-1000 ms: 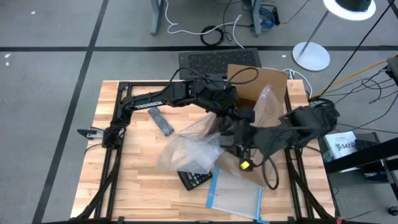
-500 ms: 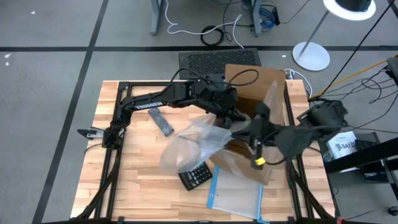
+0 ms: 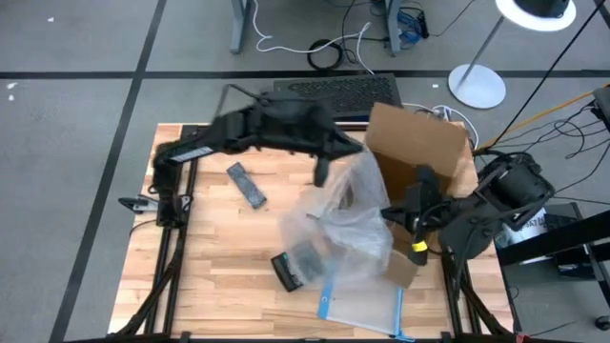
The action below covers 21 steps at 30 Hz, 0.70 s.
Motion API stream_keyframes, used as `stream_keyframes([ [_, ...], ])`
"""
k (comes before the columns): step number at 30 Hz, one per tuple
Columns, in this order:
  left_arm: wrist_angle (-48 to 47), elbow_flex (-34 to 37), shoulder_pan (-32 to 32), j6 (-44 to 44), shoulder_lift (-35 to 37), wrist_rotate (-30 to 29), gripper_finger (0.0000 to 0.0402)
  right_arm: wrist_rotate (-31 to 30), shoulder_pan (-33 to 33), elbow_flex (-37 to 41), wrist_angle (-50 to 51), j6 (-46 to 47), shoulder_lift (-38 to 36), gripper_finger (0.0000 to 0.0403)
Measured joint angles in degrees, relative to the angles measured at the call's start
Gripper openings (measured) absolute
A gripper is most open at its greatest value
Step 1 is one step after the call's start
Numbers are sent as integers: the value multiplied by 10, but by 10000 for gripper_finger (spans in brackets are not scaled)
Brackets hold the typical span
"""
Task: Unpack boxes
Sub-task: Put the bubble wrap into the cardboard box
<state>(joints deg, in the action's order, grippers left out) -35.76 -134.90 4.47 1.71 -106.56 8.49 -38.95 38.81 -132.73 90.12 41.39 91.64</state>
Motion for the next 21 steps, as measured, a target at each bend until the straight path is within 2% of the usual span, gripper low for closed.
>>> stream_keyframes([
  [4,-88,0,-1,-6,54,-41,55,-4,9,-1,-1,26,-8,0],
  [10,-357,-2,-5,15,111,-82,57,55,25,-1,-1,46,-12,0],
  [12,-367,0,-14,37,114,-92,57,62,25,-1,0,46,-16,0],
  [14,-380,0,-18,51,118,-76,57,65,25,0,-1,46,-23,0],
  [17,-436,3,-25,83,120,-19,57,83,25,2,-2,47,-33,0],
  [21,-513,58,-47,82,108,7,57,141,17,41,-2,66,-51,0],
])
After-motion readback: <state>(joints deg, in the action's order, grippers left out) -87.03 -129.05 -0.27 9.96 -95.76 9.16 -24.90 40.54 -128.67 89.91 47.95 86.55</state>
